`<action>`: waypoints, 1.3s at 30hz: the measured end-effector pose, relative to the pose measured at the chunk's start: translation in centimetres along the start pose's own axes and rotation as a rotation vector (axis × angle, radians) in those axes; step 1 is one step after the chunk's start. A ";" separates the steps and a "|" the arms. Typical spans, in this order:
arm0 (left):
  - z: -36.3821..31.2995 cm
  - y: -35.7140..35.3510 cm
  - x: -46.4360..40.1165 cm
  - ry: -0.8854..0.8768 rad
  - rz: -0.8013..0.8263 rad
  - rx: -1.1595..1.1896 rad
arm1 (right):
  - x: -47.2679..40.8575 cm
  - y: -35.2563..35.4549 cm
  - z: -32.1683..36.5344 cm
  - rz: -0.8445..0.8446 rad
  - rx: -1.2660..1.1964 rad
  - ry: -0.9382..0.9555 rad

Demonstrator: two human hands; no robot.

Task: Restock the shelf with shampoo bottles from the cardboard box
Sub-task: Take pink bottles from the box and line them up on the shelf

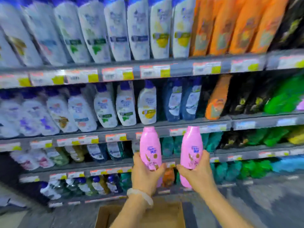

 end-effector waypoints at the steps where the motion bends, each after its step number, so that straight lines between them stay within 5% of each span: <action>1: -2.0 -0.8 1.0 -0.031 0.009 0.014 | -0.3 2.3 1.2 -0.011 -0.009 0.024; 13: -24.2 -18.8 17.1 -0.337 0.141 0.146 | -3.9 33.8 10.8 -0.167 0.086 0.267; 20: -31.5 -29.6 22.6 -0.464 0.230 0.075 | -6.3 45.5 8.4 -0.232 0.035 0.254; 29: -37.3 -46.7 19.7 -0.417 0.333 0.100 | -16.6 56.4 0.2 -0.291 0.088 0.157; 39: -48.8 -61.1 13.5 -0.497 0.272 0.150 | -34.8 67.2 0.7 -0.328 0.039 0.289</action>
Point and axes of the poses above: each hand's wrist, its own x-axis away from the middle knuckle, its own y-axis out of the back of the hand, z = x × y, the point moved 7 cm from there along -x, towards the middle knuckle, and after that the axes turned 11 degrees about y, right-handed, at the moved point
